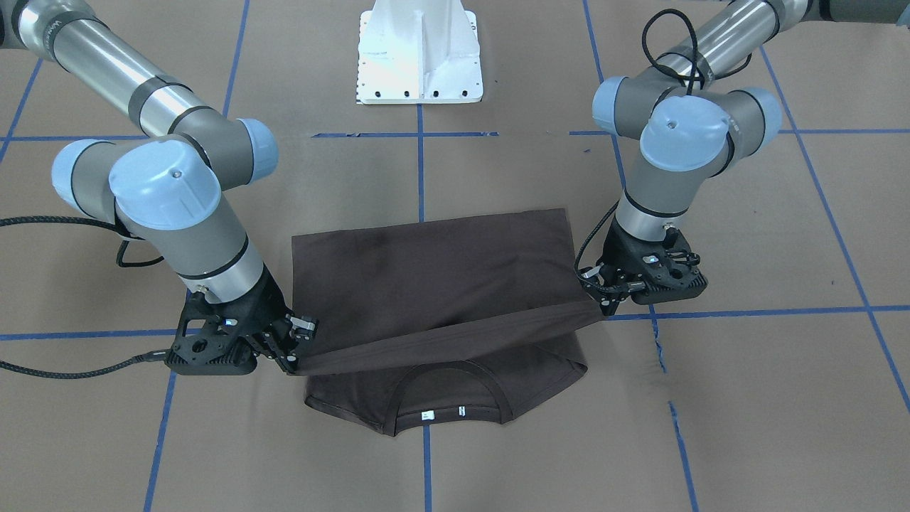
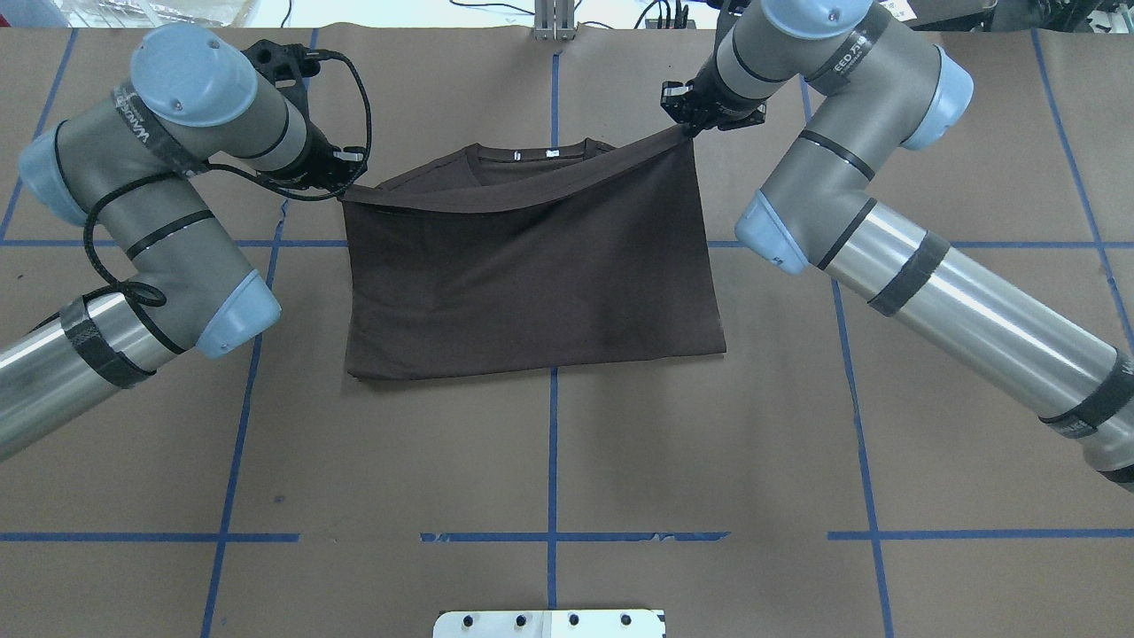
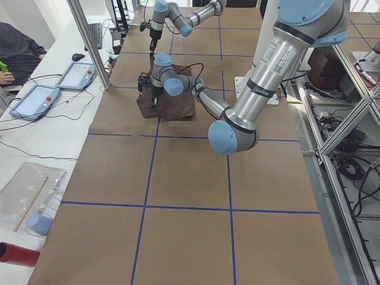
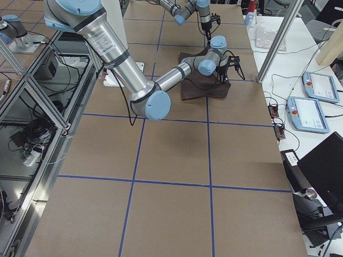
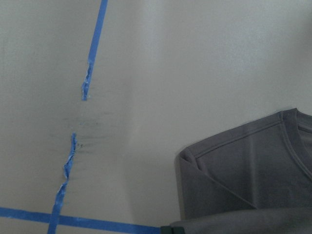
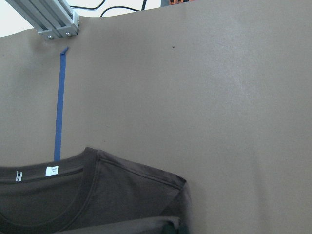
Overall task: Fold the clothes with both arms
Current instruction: 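Lay the hem down near the collar and open both grippers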
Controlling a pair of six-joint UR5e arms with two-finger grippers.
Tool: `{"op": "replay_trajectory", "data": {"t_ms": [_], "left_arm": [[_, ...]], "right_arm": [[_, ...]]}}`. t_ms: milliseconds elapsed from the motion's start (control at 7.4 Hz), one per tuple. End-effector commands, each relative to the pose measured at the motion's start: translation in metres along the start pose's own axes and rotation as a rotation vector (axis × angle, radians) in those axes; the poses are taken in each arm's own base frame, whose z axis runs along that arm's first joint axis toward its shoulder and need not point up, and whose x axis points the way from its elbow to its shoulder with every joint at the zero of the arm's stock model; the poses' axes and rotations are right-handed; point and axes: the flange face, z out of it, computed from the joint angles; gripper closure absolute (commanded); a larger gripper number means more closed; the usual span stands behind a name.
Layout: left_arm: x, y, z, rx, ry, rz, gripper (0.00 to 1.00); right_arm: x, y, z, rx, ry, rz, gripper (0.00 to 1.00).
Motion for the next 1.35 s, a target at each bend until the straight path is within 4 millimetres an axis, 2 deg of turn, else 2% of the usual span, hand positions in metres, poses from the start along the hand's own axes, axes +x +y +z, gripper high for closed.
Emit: {"op": "replay_trajectory", "data": {"t_ms": [0,270,541,946,1081,1216], "left_arm": [[-0.001,-0.011,0.011,0.009,-0.002,-0.007,1.00],[-0.004,-0.014,0.024,0.016,0.008,-0.003,1.00],[0.004,-0.021,0.033,0.012,-0.004,-0.006,1.00],[0.010,-0.022,0.033,0.017,0.009,-0.040,1.00],[0.009,-0.023,0.032,0.018,0.010,-0.041,1.00],[0.010,-0.023,0.032,0.021,0.016,-0.033,0.96]], "right_arm": [[0.008,-0.008,0.027,0.008,-0.007,-0.004,1.00],[0.012,-0.015,0.028,0.011,0.000,0.000,1.00],[0.017,-0.019,0.030,0.013,0.007,0.005,1.00],[0.003,-0.016,0.027,0.013,-0.008,-0.006,1.00],[0.005,-0.014,0.029,0.008,-0.005,-0.006,1.00],[0.009,-0.014,0.031,0.007,0.000,0.000,0.68]]}}
